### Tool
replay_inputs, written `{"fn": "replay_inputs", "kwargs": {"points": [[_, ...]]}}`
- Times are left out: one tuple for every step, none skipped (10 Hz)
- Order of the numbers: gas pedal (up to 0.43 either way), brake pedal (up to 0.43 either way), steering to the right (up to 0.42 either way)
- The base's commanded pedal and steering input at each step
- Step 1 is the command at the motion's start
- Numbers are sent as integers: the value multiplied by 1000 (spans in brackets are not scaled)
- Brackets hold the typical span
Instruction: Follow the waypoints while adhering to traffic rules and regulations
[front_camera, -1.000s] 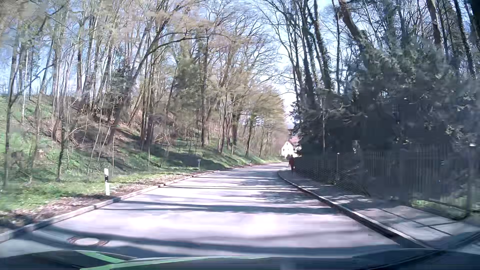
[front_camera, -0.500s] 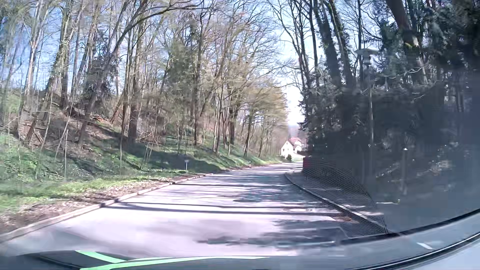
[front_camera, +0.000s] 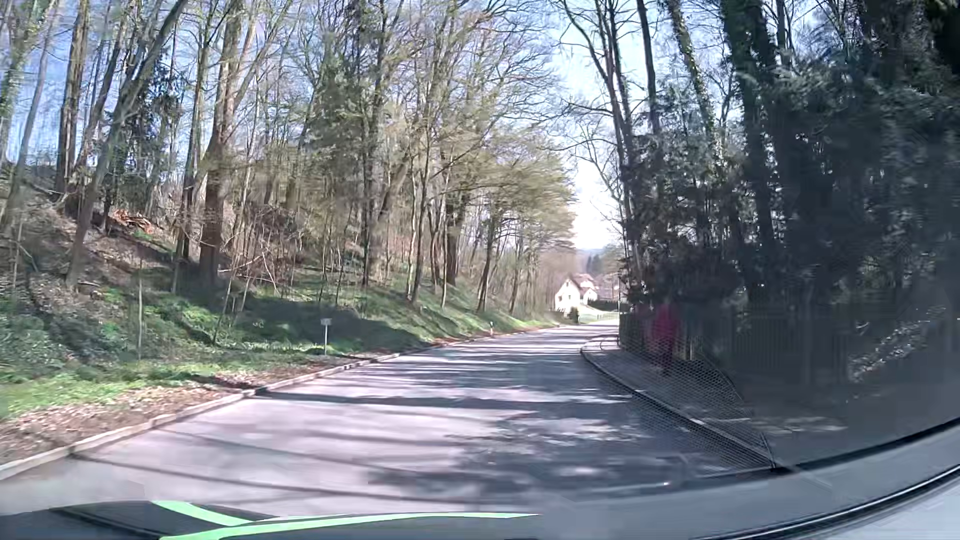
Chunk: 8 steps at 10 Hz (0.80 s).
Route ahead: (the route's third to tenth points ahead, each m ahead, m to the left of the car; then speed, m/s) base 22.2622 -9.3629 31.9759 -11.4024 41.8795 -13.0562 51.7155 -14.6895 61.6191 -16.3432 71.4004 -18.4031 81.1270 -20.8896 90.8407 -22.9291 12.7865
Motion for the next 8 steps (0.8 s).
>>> {"fn": "replay_inputs", "kwargs": {"points": [[0, 152, 24], [0, 159, 27], [0, 165, 29], [0, 171, 31], [0, 177, 33], [0, 177, 35], [0, 183, 36], [0, 183, 36]]}}
